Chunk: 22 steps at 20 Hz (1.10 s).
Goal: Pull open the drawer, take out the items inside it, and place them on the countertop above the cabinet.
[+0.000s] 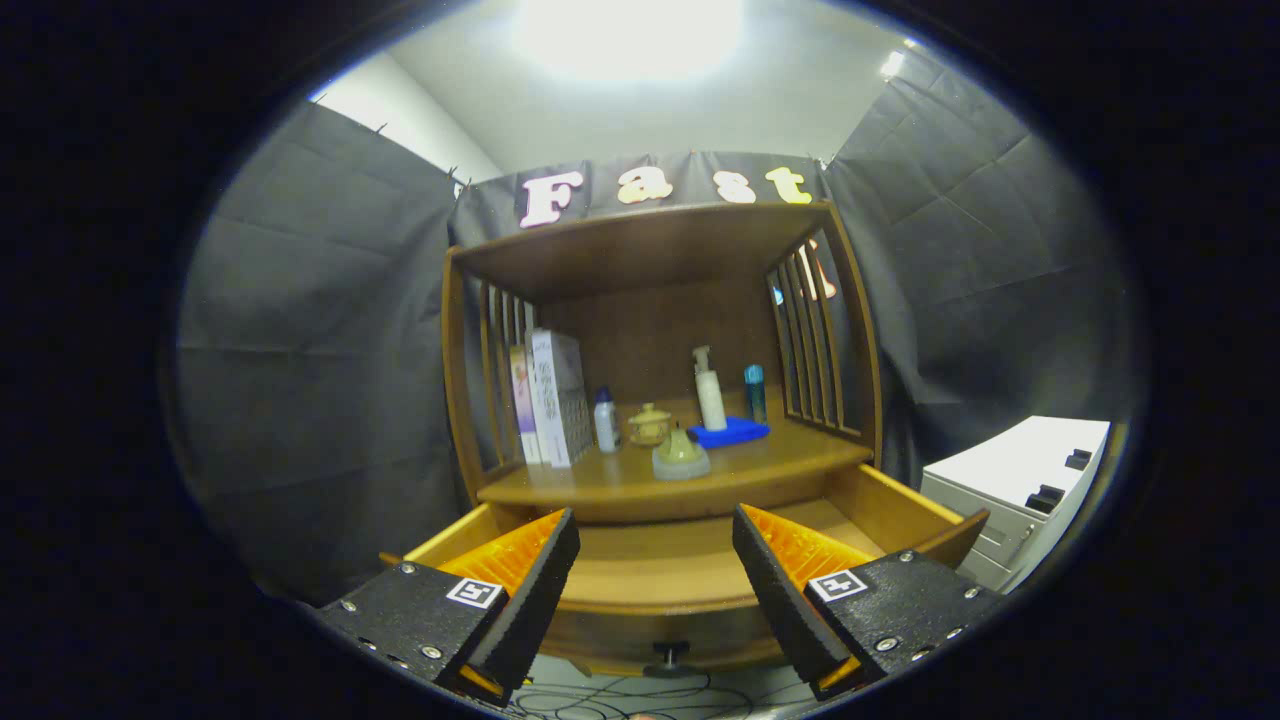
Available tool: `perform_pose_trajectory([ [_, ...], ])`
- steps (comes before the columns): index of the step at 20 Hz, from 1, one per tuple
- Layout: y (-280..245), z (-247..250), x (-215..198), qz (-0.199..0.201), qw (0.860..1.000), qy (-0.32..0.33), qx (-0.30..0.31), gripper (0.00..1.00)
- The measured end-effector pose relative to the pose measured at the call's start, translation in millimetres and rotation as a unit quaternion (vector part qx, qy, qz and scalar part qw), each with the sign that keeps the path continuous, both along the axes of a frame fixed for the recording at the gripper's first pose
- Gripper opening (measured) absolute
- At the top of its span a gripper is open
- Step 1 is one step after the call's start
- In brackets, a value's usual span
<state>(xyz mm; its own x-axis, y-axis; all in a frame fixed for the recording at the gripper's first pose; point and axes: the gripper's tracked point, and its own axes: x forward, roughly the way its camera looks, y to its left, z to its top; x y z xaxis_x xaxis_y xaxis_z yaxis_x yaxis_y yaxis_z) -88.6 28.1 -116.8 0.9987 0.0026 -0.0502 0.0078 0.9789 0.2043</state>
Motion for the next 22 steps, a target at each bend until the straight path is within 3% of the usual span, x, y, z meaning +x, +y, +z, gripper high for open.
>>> perform_pose_trajectory([
  [5, -7, -68, -16, -0.016, 0.998, 0.057, -0.035, 0.96],
  [8, -13, -81, -13, -0.021, 0.998, 0.066, -0.007, 0.96],
  [22, -13, -117, 9, -0.031, 0.996, 0.084, -0.022, 0.96],
])
